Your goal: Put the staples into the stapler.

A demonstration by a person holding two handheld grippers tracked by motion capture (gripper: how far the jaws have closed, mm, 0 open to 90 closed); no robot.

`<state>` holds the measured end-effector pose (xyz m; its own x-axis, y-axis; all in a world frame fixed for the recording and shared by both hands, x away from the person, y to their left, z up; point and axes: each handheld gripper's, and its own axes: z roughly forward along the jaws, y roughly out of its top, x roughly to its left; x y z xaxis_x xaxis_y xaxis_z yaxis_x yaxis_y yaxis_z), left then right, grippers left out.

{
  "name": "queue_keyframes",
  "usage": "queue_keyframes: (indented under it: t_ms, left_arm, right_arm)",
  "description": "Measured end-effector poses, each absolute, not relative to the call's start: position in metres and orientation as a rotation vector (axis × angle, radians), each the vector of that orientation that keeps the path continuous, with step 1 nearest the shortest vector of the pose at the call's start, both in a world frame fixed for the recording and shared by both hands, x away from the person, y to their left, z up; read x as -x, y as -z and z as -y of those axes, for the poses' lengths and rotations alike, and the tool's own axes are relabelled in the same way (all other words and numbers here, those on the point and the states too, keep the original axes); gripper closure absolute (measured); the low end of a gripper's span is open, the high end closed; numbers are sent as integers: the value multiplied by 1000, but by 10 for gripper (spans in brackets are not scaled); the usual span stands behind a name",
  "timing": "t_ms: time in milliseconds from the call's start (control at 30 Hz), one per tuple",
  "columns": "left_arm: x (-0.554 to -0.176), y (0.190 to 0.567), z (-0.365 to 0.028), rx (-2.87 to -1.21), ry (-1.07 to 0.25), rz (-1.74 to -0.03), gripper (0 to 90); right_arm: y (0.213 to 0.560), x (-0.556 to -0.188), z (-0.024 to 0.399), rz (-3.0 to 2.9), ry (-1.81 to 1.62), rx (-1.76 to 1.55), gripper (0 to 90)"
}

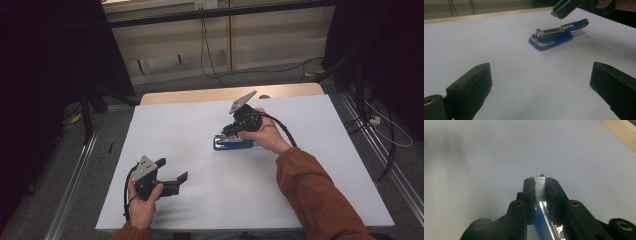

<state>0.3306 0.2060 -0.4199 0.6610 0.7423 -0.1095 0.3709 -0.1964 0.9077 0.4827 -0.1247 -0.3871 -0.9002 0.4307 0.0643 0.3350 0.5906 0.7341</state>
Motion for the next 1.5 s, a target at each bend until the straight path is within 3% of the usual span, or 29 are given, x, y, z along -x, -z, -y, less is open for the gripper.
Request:
queue_keyframes:
  t_ms: [700, 1500]
  left_arm:
    - [-331, 419, -207, -1796, -439, -892, 43]
    - [-331, 420, -205, -1806, -437, -881, 46]
  right_arm:
    - [400, -500, 105, -2735, -1188, -596, 793]
    - [411, -509, 112, -2792, -1087, -418, 794]
